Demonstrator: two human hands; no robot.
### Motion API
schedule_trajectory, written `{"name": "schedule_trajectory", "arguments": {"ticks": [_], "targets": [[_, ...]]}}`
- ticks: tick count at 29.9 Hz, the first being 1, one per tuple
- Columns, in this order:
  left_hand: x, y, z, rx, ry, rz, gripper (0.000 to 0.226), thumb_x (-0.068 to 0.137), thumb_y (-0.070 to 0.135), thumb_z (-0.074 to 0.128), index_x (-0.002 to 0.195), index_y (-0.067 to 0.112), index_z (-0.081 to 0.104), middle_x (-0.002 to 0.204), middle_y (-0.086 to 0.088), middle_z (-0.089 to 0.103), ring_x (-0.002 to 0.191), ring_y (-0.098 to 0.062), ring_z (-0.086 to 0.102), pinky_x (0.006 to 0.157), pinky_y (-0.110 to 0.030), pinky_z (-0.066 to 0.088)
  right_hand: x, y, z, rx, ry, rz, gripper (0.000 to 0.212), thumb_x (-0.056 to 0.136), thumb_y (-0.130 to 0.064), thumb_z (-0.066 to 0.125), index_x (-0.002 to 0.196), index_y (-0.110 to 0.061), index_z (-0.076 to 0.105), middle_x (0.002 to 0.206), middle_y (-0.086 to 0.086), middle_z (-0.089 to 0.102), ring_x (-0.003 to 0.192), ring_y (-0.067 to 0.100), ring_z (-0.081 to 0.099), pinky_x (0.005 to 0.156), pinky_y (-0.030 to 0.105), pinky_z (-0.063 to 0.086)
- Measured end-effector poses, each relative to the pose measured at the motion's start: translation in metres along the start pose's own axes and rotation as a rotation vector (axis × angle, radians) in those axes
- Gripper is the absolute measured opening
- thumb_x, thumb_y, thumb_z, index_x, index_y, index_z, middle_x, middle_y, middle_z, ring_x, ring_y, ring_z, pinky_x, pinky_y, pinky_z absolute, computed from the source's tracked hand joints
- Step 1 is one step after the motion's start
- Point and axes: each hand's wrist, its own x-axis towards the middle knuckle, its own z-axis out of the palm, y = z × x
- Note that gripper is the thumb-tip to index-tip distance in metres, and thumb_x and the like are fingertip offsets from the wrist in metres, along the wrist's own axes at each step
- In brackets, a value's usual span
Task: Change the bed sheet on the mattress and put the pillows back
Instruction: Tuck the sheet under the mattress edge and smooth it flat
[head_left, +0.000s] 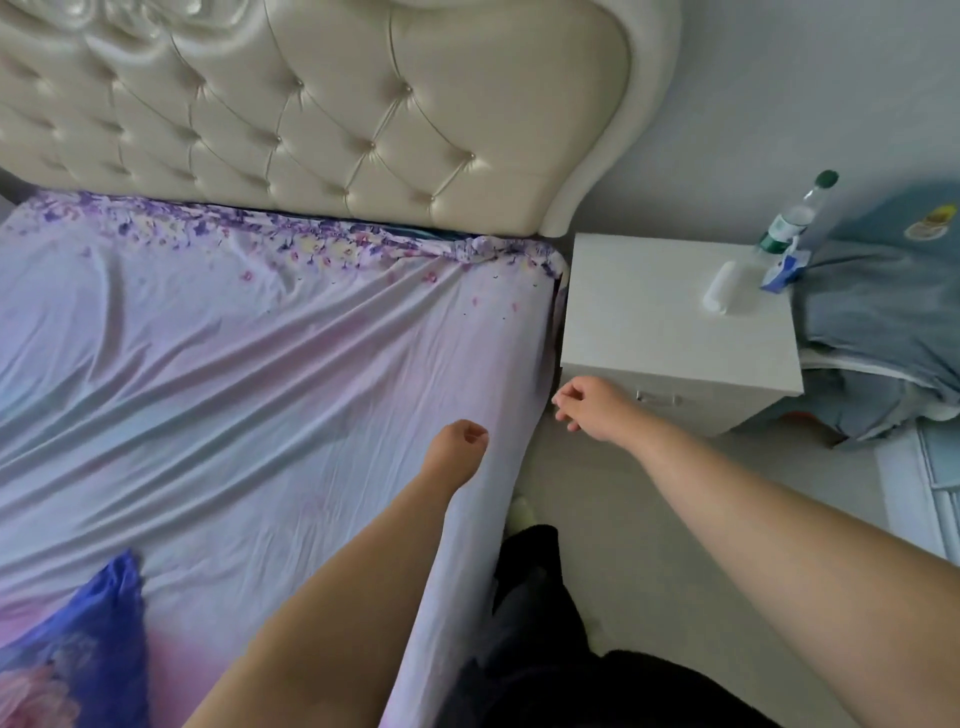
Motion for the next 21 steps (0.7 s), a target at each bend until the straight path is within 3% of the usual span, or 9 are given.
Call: {"name": "schedule_trajectory", "arguments": {"ticks": [2,5,8,14,19,21], "targets": [[0.042,0.016,-0.015,0.001,0.007,0.001,0.022,0.093,0.026,0.052,0.11,0.017,0.063,0.103,0.0,0.063,0.088,-0.017,0.056,0.073,-0.026,0.043,0.038,-0.016,-0.008,-0.004,0.004,-0.002,0.015,0.095,-0.023,0.048,0.086,-0.017,0.058,0.077,-0.009,0.065,0.064,0.013,0.061,0.058,0.023,0.041],[0.1,0.044,-0.039,0.036,0.013,0.004,0.021,0.093,0.028,0.052,0.109,0.019,0.063,0.101,0.003,0.062,0.093,-0.018,0.058,0.076,-0.029,0.047,0.089,-0.04,-0.022,-0.007,0.003,-0.003,0.017,0.095,-0.022,0.047,0.092,-0.013,0.061,0.081,-0.006,0.066,0.068,0.016,0.063,0.07,0.027,0.047],[0.154,0.068,-0.064,0.065,0.03,-0.017,0.02,0.093,0.027,0.051,0.106,0.019,0.063,0.107,0.0,0.064,0.098,-0.022,0.059,0.082,-0.032,0.05,0.14,-0.057,-0.036,-0.026,-0.036,0.018,0.019,0.095,-0.026,0.047,0.09,-0.015,0.062,0.087,-0.002,0.069,0.074,0.017,0.065,0.078,0.032,0.05],[0.251,0.099,-0.102,0.157,0.126,-0.078,0.022,0.094,0.027,0.047,0.11,0.018,0.061,0.108,-0.002,0.065,0.094,-0.022,0.056,0.077,-0.029,0.043,0.236,-0.078,-0.067,-0.065,-0.072,0.066,0.016,0.095,-0.03,0.049,0.083,-0.022,0.058,0.09,-0.003,0.067,0.083,0.02,0.066,0.082,0.034,0.052],[0.339,0.118,-0.122,0.167,0.228,-0.143,0.033,0.095,0.034,0.046,0.126,0.022,0.05,0.115,-0.003,0.063,0.101,-0.028,0.06,0.077,-0.033,0.049,0.334,-0.104,-0.087,-0.107,-0.08,0.058,0.008,0.09,-0.03,0.057,0.093,-0.022,0.057,0.084,-0.006,0.059,0.085,0.018,0.062,0.073,0.031,0.048],[0.377,0.12,-0.129,0.163,0.26,-0.134,0.036,0.096,0.037,0.047,0.129,0.022,0.047,0.117,-0.004,0.063,0.101,-0.029,0.06,0.078,-0.035,0.051,0.373,-0.11,-0.084,0.061,-0.045,0.119,0.014,0.093,-0.027,0.054,0.098,-0.016,0.06,0.084,-0.003,0.062,0.079,0.016,0.063,0.07,0.03,0.05]]}}
